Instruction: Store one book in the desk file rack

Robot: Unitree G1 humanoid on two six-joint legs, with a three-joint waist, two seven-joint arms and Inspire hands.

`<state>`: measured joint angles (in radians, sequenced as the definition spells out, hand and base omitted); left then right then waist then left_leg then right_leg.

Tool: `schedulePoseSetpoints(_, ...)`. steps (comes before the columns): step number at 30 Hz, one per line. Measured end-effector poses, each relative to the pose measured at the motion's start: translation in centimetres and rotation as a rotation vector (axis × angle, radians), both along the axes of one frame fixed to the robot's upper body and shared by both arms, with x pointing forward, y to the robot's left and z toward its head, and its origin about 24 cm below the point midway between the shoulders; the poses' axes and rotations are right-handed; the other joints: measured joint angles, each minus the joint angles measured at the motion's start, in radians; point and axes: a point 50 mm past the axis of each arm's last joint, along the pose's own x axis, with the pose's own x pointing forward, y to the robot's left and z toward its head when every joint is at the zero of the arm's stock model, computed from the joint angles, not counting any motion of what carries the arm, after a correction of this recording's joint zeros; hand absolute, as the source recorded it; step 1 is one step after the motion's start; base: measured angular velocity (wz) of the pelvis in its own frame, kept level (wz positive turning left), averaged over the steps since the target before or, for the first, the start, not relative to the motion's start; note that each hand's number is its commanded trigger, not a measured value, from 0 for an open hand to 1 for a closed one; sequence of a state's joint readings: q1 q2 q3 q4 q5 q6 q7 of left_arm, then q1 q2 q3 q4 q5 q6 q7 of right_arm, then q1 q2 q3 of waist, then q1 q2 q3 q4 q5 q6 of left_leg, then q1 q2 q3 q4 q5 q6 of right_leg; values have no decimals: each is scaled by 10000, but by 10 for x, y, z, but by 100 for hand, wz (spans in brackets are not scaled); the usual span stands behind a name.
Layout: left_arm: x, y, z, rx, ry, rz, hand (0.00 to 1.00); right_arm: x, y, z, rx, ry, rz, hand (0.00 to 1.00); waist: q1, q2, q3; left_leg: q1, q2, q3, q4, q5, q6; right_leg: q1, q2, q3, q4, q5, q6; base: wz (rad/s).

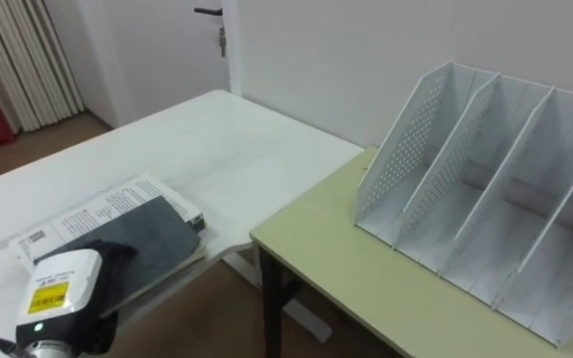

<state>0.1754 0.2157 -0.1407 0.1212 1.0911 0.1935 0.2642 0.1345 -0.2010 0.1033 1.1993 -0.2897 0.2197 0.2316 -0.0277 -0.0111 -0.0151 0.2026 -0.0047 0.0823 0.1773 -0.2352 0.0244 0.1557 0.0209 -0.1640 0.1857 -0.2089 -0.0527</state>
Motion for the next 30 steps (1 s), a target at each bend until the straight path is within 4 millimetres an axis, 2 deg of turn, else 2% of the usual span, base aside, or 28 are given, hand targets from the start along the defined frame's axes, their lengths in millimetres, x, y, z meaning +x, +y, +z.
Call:
schedulePoseSetpoints(9,9,-1,7,65,-285,4,100,0,-1,0,-93,17,-100,0,-3,106,36,-39,-1,-61,-95,3,17,-36,-3,-32,17,92,-20,0)
schedulePoseSetpoints(16,10,-3,14,9,-522,-61,100,3,-1,0,-265,-123,-126,0,-3,222,1,-163,-10,-42,-11,16,24,-155,-13,-39,36,101,-28,-1)
schedulePoseSetpoints(24,12,-3,21,-719,-793,-9,100,15,1,0,-183,-755,441,0,67,210,14,-170,-6,-29,26,17,24,-154,-21,7,2,92,-15,-2)
schedulePoseSetpoints(26,13,-5,26,-1407,-958,-67,100,19,3,1,-172,-937,765,0,106,173,90,-187,8,-64,34,17,25,-191,-23,7,13,85,-7,0)
schedulePoseSetpoints(30,16,-10,40,-2725,-1566,-296,100,34,4,3,-211,-1465,1536,0,213,127,146,-516,10,-73,104,32,39,-533,-26,-16,34,132,-24,0)
